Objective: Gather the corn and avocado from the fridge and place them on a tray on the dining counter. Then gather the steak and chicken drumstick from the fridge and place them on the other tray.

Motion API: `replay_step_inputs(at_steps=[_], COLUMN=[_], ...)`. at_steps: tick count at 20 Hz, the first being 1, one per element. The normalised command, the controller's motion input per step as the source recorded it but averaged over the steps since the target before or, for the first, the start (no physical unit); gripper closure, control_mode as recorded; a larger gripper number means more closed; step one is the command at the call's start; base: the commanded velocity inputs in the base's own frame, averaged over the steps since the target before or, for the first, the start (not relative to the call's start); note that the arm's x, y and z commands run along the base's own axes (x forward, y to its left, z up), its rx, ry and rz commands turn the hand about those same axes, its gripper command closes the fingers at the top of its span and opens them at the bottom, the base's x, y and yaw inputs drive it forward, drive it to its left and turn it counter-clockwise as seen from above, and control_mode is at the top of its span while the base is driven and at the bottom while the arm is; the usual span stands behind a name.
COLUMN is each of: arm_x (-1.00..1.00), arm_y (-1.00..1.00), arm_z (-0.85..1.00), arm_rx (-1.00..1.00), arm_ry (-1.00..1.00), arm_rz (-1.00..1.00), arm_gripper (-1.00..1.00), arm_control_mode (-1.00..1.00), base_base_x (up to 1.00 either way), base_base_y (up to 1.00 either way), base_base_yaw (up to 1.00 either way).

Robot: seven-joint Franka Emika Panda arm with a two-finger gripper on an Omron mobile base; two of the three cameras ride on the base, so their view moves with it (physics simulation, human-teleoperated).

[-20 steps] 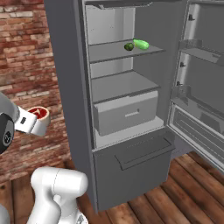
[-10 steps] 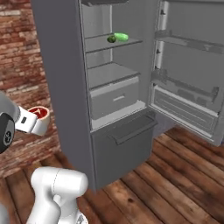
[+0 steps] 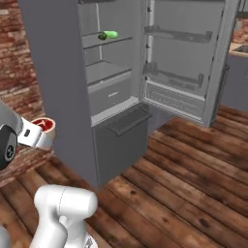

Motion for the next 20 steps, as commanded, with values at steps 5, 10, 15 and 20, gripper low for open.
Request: replay_step_inputs(at_steps=[5, 10, 15, 20], arm_x=[0.00, 0.00, 0.00, 0.00], arm_y=[0.00, 0.00, 0.00, 0.00], arm_z=[0.00, 0.00, 0.00, 0.00], arm_rx=[0.00, 0.00, 0.00, 0.00], arm_ry=[0.00, 0.00, 0.00, 0.00], arm_rz=[0.00, 0.00, 0.00, 0.00], arm_gripper=[1.00, 1.00, 1.00, 1.00], arm_control_mode=[1.00, 1.00, 1.00, 1.00], base_base_x=[-0.90, -0.80, -0.55, -0.37], base_base_y=[-0.07, -0.30, -0.53, -0.69], base_base_yaw=[-0.33, -0.33, -0.26, -0.21])
